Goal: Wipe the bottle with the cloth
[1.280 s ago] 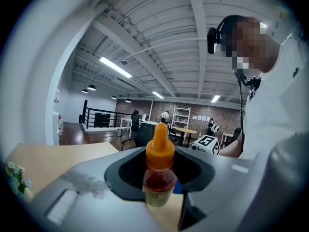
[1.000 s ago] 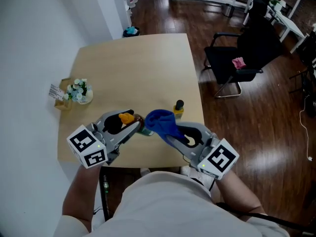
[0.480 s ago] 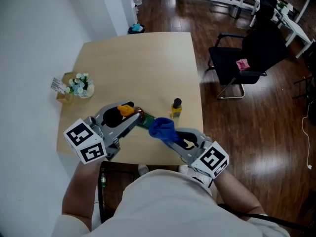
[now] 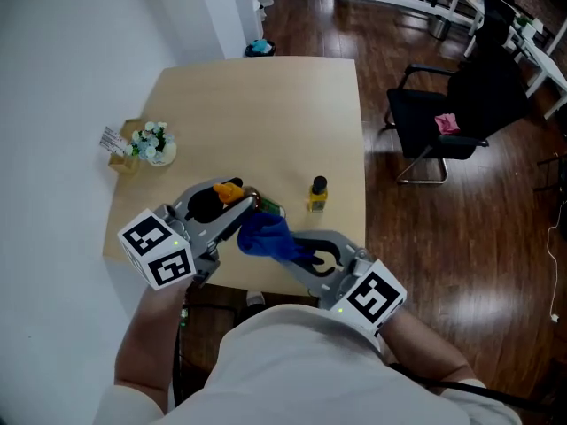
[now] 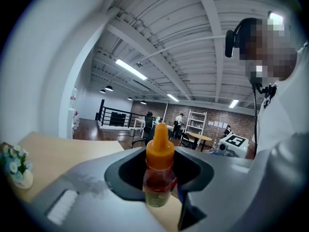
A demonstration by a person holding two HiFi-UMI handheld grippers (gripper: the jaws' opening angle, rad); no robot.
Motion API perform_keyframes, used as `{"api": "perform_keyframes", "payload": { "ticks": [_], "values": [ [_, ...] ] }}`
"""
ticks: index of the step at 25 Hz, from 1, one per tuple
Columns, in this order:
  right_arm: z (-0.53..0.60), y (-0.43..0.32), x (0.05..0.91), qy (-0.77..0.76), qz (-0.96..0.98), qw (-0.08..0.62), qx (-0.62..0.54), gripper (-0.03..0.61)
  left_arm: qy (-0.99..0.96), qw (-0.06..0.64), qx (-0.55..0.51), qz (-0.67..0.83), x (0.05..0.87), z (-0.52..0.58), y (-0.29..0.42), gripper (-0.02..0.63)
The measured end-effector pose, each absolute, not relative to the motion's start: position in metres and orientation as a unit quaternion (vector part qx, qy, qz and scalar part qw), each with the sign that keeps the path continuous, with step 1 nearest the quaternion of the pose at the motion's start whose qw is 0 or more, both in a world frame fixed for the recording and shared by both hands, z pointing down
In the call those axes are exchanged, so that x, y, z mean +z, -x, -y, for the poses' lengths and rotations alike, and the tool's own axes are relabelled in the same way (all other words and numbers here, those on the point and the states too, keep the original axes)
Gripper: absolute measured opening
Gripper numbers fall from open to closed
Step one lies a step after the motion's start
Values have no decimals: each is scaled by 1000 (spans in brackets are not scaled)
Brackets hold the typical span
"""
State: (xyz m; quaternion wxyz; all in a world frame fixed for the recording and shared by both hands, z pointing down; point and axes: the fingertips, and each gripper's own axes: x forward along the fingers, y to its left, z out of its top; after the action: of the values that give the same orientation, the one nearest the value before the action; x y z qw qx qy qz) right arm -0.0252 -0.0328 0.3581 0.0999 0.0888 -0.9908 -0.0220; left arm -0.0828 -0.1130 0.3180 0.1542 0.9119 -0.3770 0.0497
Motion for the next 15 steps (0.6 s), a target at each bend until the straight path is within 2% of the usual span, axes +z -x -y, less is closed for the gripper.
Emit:
{"api": "perform_keyframes", "payload": {
  "ticks": [9, 15],
  "values": [
    [28, 39, 402, -75, 991, 107, 17, 94, -902, 165, 33, 397, 309, 102, 92, 161],
    [36, 32, 447, -86, 984, 150, 45, 94, -903, 153, 26, 400, 295, 95, 107, 163]
  ]
}}
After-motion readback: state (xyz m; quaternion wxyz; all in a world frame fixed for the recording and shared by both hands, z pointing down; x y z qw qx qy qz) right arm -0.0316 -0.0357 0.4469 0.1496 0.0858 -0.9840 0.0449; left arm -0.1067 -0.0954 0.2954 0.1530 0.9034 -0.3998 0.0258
